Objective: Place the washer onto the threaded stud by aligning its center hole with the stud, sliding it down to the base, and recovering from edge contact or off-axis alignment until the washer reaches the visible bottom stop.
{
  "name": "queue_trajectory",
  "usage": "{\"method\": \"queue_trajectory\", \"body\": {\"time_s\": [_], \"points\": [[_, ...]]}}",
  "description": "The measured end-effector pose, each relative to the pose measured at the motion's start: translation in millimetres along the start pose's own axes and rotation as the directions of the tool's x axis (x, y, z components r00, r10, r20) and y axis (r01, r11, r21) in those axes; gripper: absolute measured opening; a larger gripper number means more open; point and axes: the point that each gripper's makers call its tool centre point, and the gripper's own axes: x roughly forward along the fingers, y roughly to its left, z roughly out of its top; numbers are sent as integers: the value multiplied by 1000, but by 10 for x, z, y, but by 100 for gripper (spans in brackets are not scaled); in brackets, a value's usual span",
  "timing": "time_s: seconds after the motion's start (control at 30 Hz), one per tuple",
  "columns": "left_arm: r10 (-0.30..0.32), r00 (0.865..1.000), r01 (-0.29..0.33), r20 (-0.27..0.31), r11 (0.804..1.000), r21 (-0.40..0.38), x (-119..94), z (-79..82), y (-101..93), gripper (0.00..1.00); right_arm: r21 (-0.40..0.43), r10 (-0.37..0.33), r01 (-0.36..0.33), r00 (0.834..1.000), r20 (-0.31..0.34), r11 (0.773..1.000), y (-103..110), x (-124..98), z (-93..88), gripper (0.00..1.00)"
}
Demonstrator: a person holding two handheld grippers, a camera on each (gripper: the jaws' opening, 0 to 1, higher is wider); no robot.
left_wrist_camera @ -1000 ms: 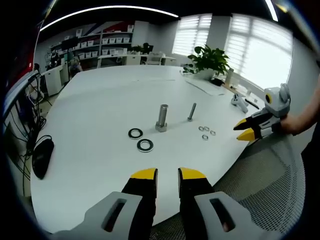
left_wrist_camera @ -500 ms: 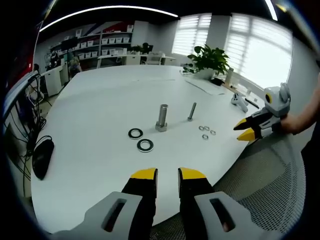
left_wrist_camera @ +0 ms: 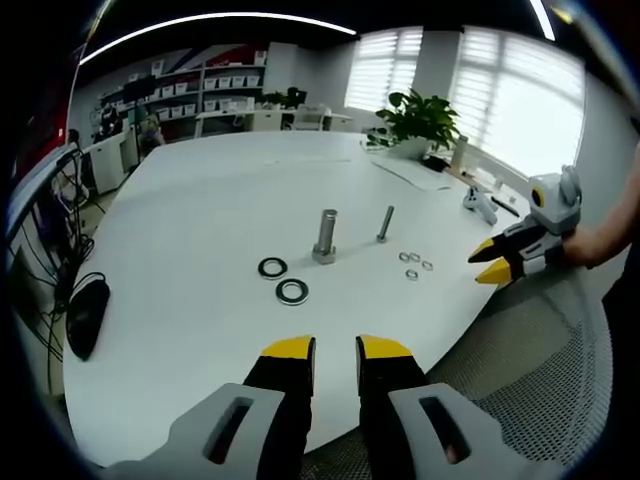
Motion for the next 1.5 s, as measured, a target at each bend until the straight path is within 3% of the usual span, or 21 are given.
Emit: {"method": "queue_trajectory", "body": {"time_s": [0.63,1.5], "points": [[11,1000,-11,-21,1000,2,7,-34,3,14,-22,18,-18,1000,-19,1000,37,14,-30,29],[27,999,-27,-26,1000,7,-1,-44,33,13,-11,11,-11,1000,8,1000,27,0,15,28]]}}
